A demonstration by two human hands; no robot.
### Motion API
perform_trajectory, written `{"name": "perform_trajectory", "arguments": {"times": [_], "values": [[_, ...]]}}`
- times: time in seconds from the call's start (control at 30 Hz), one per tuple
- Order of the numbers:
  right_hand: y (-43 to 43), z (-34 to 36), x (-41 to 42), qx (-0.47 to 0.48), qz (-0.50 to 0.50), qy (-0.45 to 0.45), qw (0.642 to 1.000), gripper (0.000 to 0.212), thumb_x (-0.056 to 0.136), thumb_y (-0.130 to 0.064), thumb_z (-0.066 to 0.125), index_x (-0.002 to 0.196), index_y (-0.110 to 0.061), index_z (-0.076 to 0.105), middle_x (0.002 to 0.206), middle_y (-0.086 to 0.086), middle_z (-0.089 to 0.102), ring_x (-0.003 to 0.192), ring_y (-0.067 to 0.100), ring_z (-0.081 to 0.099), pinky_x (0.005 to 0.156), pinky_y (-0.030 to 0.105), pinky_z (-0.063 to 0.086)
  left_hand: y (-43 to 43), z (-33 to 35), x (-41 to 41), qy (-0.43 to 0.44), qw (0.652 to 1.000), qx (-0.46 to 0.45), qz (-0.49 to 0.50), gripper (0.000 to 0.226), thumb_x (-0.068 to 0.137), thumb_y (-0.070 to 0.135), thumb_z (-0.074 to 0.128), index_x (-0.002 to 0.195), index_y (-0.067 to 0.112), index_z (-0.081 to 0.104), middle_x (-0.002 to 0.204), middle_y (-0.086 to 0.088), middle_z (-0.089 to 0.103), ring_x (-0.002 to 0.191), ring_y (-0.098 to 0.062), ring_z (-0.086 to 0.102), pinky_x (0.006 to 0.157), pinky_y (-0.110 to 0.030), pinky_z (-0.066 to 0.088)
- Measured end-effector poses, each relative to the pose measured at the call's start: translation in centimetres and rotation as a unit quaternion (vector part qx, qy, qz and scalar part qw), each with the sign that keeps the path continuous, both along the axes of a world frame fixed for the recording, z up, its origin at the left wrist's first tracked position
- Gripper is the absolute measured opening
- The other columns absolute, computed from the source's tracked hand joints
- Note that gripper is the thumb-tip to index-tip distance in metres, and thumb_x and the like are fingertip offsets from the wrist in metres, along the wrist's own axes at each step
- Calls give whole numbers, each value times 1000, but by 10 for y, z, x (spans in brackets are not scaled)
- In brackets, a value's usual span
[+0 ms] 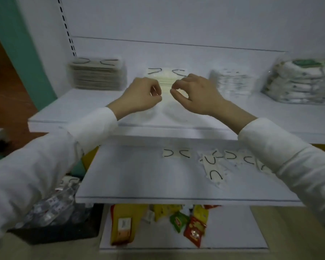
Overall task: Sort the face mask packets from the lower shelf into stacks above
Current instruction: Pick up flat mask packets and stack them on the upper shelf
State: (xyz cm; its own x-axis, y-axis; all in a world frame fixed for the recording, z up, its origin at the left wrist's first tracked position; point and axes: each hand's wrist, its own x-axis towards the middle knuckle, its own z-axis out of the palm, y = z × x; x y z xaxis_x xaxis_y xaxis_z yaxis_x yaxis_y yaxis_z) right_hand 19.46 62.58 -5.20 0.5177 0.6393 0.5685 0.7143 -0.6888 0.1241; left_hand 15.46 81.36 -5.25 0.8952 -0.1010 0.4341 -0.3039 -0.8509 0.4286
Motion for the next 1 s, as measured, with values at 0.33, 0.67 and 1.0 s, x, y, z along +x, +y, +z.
{"name": "perform_trajectory", "arguments": {"times": [0.33, 0.67, 1.0], "values": [[-148, -100, -67, -51, 85, 72, 992, 29, 92, -25, 43, 75, -11, 60, 53, -3, 54, 39, 17, 42, 38, 24, 37, -113, -93, -59, 161, 981, -17, -102, 11, 84, 12, 62, 91, 10, 70, 84, -4, 69, 69, -12, 62, 76, -24, 51], [-236, -301, -15, 73, -270, 365, 888, 19, 89, -19, 54, 85, -7, 68, 75, 14, 67, 72, 33, 62, 59, 31, 45, -131, -270, -12, 389, 907, -154, -42, 12, 88, 3, 60, 83, 12, 66, 78, 3, 62, 66, -5, 57, 48, -6, 42], [-238, -397, 79, 124, -434, 452, 769, 28, 96, -19, 45, 105, -5, 67, 108, 17, 66, 103, 35, 60, 75, 28, 45, -159, -364, 47, 409, 880, -232, 65, 24, 88, 5, 58, 72, 23, 63, 77, 4, 67, 72, -15, 63, 65, -26, 53]]}}
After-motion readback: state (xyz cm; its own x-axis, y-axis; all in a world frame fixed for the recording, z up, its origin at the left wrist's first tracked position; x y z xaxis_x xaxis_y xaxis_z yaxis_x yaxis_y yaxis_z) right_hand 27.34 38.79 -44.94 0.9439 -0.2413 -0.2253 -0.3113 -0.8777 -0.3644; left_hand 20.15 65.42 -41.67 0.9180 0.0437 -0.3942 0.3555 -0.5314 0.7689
